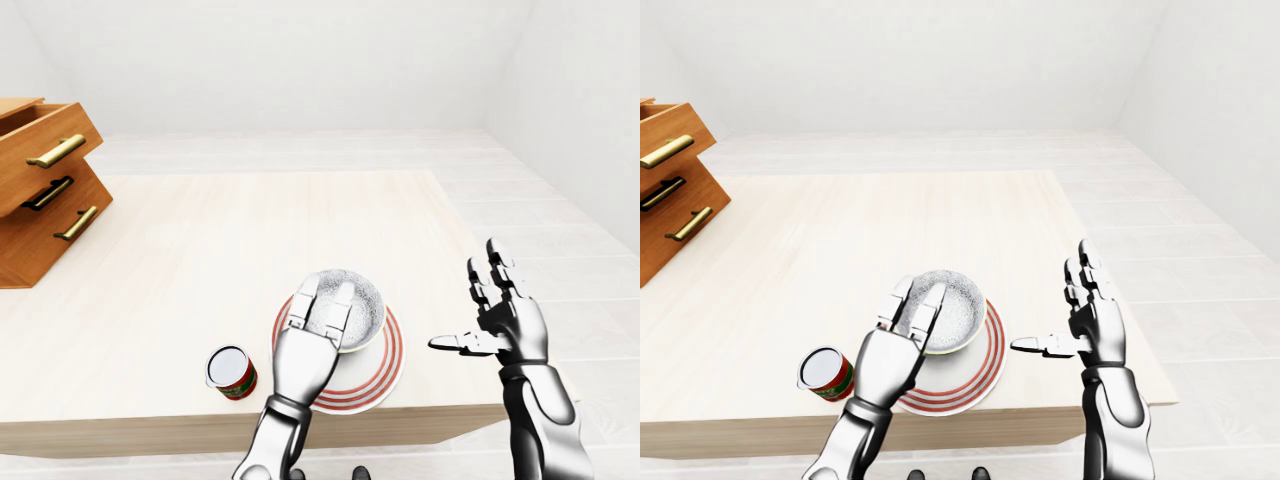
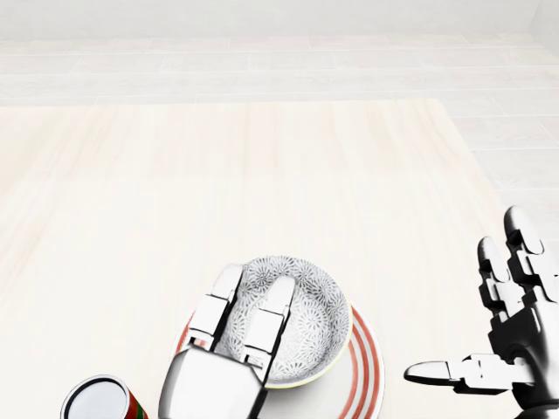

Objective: Put the bowl on the plate.

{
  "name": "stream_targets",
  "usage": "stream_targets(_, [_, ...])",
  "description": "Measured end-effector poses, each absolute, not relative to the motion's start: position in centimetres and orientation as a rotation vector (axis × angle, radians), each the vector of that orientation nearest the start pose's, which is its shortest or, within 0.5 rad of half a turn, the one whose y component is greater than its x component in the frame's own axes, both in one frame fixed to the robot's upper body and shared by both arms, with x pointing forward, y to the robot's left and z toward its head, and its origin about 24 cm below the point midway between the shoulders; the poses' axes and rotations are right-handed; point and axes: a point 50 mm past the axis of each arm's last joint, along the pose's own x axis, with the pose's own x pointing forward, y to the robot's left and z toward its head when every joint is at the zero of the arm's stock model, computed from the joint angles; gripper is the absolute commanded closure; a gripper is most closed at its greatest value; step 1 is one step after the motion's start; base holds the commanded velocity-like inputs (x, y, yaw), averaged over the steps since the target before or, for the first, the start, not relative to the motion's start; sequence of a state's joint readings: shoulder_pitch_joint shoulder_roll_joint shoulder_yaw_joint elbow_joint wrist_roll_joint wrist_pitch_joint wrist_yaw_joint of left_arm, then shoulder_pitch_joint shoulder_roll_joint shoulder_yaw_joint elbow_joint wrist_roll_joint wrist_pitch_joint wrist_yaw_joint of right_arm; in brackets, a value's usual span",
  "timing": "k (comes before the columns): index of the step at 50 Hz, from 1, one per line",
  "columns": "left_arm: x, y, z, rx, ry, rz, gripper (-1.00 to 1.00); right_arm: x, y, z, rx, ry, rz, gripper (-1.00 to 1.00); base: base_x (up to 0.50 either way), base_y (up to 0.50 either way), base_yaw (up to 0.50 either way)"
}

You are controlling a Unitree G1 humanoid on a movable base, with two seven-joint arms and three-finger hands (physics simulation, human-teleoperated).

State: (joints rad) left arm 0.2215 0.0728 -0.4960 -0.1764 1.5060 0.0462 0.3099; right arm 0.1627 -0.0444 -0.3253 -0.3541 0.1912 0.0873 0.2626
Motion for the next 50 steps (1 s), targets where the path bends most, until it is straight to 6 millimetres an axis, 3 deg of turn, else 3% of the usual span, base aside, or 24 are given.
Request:
stream_targets(17, [18.3,6.9,6.6,1.397,-0.479,-0.072,-1.0,20.6,-22.7,8.8,0.053,-0.163,-0.064,-1.0,0.0,0.0,0.0])
stream_targets(50, [18.4,8.7,9.7,1.368,-0.466,-0.012,-1.0,20.5,-22.5,8.7,0.057,-0.16,-0.061,-1.0,0.0,0.0,0.0])
